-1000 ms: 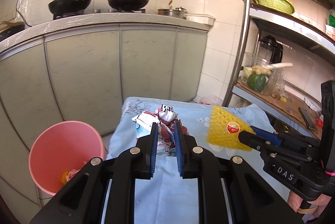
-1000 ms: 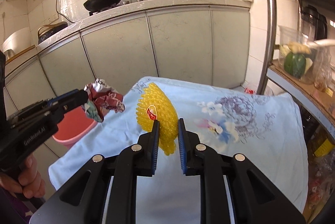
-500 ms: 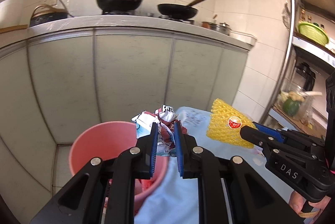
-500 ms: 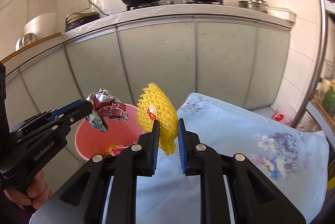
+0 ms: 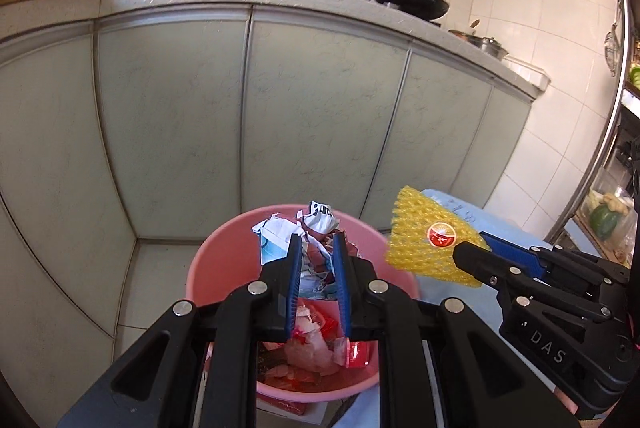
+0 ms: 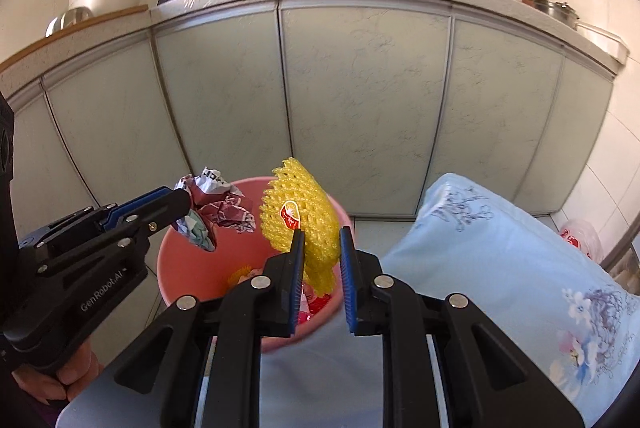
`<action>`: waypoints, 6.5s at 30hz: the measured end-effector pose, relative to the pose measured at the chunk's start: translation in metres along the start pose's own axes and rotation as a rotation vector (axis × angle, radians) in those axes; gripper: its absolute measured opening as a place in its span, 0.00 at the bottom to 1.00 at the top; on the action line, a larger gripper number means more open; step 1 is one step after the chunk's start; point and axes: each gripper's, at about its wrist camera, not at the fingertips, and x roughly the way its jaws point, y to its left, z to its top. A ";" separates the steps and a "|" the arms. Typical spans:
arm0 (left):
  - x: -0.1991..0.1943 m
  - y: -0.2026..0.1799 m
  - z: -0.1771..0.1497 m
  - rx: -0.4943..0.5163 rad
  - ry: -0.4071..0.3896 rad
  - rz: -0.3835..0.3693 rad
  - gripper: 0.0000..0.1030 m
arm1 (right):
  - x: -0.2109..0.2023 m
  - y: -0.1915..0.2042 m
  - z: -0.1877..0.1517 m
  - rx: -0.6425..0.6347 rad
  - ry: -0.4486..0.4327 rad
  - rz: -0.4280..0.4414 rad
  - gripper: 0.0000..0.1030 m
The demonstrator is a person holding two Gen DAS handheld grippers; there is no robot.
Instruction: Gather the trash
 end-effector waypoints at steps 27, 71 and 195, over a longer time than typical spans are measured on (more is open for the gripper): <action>0.071 0.028 -0.015 -0.087 0.153 0.044 0.31 | 0.102 -0.004 0.003 0.045 0.169 0.034 0.26; -0.055 -0.036 -0.003 0.010 -0.026 0.070 0.55 | -0.047 -0.040 -0.039 0.066 -0.049 -0.018 0.47; -0.063 -0.106 -0.031 0.146 0.016 -0.018 0.54 | -0.092 -0.075 -0.089 0.160 -0.053 -0.141 0.47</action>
